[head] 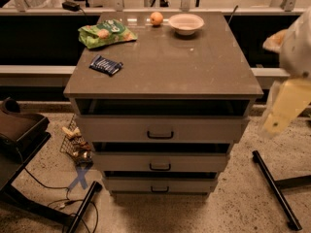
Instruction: Open bottom drawer
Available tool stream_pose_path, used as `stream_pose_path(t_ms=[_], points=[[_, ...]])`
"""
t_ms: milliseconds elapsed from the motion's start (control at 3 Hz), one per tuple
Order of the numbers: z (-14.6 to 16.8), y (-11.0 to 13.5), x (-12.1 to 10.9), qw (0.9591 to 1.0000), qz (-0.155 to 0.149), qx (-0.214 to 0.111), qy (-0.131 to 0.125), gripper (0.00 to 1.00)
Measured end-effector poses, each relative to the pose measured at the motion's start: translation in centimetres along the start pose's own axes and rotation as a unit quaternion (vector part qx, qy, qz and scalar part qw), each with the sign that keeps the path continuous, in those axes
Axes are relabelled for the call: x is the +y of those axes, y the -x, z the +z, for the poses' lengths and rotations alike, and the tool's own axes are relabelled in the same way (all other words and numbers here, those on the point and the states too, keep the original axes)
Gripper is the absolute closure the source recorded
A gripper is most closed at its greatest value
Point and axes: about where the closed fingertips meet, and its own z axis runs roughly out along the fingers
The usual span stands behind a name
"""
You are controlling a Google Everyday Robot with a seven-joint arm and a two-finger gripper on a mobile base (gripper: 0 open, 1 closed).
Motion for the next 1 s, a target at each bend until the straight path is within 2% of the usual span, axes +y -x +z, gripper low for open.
stream_pose_path(t_ms=[333,667,1000], points=[[6.3,-1.3,4.5,0.9993,0.001,-0.036,0.005,0.0],[12.3,-2.7,8.3,0.9984,-0.01,-0.054,0.014,0.0],[19.6,-3.7,12.3,0.9977,-0.029,-0.057,0.024,0.0]])
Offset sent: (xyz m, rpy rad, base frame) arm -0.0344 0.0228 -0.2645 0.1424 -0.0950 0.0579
